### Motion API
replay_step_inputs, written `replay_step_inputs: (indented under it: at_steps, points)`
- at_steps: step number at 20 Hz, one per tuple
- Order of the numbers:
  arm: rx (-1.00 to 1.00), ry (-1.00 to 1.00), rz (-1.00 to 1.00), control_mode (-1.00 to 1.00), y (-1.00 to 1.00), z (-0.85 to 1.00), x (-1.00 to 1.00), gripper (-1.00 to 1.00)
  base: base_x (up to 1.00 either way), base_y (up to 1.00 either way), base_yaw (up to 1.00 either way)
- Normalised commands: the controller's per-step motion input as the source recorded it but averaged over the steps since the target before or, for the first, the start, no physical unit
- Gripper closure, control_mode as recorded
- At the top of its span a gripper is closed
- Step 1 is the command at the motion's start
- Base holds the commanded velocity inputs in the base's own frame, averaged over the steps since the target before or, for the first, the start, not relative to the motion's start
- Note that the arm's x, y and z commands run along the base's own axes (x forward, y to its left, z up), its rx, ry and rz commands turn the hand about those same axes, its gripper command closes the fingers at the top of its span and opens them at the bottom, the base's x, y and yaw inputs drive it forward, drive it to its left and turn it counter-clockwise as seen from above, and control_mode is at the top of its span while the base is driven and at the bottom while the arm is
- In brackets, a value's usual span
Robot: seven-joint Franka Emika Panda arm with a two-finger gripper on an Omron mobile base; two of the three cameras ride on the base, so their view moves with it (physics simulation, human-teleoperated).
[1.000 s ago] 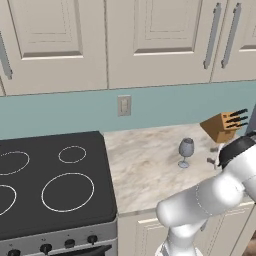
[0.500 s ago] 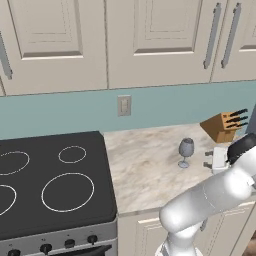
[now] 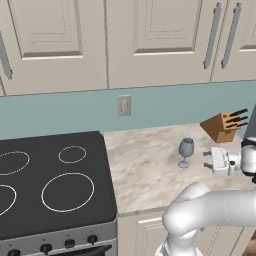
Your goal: Retrieve the wine glasses from the counter and place one next to each plate.
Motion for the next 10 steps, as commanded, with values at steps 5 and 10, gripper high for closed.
replay_step_inputs:
  at_steps: [5,10]
  points:
    - [0.0,0.0,0.02,-1.0,0.34,0.0,0.04,-1.0,0.0,0.0,0.0]
    - [-0.03,0.0,0.0,-1.0,0.48,0.0,0.0,-1.0,0.0,0.0,0.0]
